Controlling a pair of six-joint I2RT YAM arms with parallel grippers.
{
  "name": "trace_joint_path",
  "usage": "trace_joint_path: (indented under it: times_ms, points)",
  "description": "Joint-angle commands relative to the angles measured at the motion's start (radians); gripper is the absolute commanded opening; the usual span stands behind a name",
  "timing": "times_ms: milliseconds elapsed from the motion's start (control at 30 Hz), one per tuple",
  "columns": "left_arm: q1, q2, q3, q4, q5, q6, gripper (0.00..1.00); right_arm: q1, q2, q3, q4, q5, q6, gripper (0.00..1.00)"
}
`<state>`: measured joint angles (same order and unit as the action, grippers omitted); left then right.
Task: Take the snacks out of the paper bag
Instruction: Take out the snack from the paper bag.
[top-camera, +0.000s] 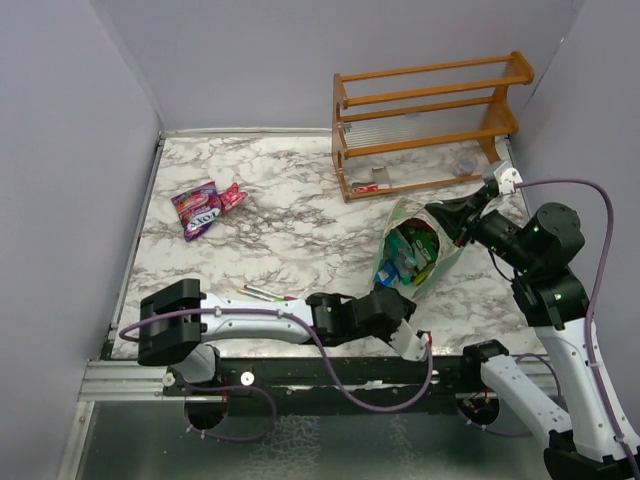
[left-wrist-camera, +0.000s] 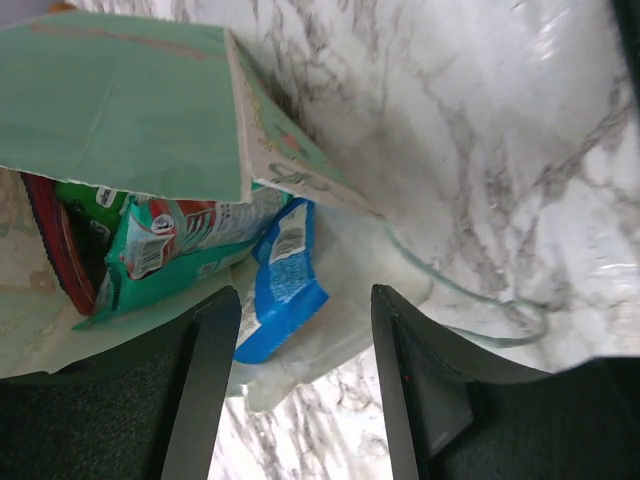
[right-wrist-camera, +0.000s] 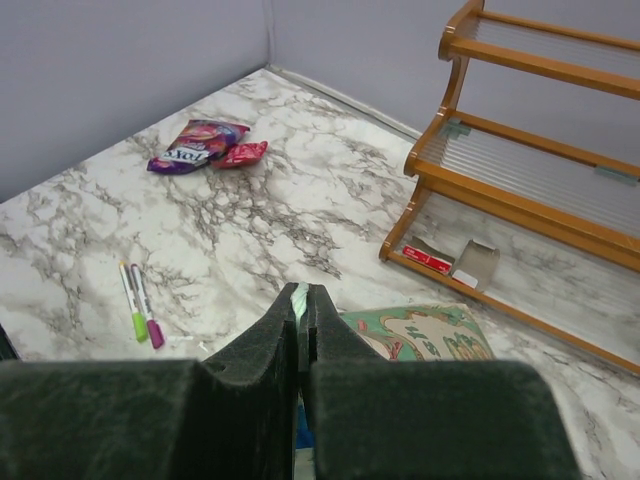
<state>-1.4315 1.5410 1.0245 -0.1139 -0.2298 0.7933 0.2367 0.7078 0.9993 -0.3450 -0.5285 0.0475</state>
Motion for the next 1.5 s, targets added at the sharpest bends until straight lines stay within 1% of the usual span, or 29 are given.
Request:
trace_joint_path:
  times_ms: [0,133,233,333,367,433,567,667,700,767,900,1033,1300,1400,1467]
  points:
    - [0.059,0.06,0.071,-0.04,-0.054,0.13,0.61,0.003,-0.028,0.039,0.062,-0.011,-0.007,0.01]
    - [0.087,0.136,0.084,-0.044,-0.071,0.149,0.61,0.003,-0.023,0.05,0.061,-0.014,-0.01,0.01]
    - [0.108,0.187,0.078,-0.012,-0.106,0.181,0.57,0.003,-0.024,0.058,0.066,-0.017,-0.008,0.01]
    - [0.124,0.19,0.072,0.045,-0.106,0.191,0.51,0.003,-0.026,0.052,0.074,-0.016,-0.006,0.01]
    - [0.124,0.183,0.065,0.074,-0.103,0.191,0.48,0.003,-0.026,0.048,0.076,-0.017,-0.004,0.01]
    - [0.121,0.165,0.064,0.1,-0.102,0.188,0.39,0.003,-0.024,0.044,0.08,-0.022,0.001,0.01]
    - [0.101,0.098,0.064,0.096,-0.088,0.159,0.28,0.003,-0.024,0.044,0.079,-0.022,0.002,0.01]
    - [0.08,0.051,0.051,0.093,-0.11,0.147,0.15,0.003,-0.025,0.045,0.075,-0.014,-0.004,0.01]
    - [0.076,0.041,0.052,0.086,-0.122,0.137,0.13,0.003,-0.025,0.047,0.073,-0.011,-0.006,0.01]
    - [0.071,0.023,0.061,0.056,-0.137,0.108,0.1,0.003,-0.023,0.049,0.066,-0.012,-0.012,0.01]
    - [0.063,-0.021,0.094,-0.031,-0.136,0.019,0.0,0.003,-0.02,0.058,0.047,0.005,-0.028,0.01]
    - [0.046,-0.089,0.128,-0.141,-0.12,-0.091,0.0,0.003,-0.028,0.043,0.059,0.013,-0.025,0.01]
    - [0.046,-0.312,0.128,-0.31,-0.06,-0.3,0.0,0.003,-0.008,0.041,0.059,0.006,-0.033,0.01]
    - [0.046,-0.404,0.117,-0.302,-0.095,-0.356,0.0,0.002,-0.009,0.039,0.058,0.014,-0.036,0.01]
    - [0.049,-0.472,0.1,-0.243,-0.149,-0.377,0.0,0.003,-0.01,0.037,0.06,0.017,-0.037,0.01]
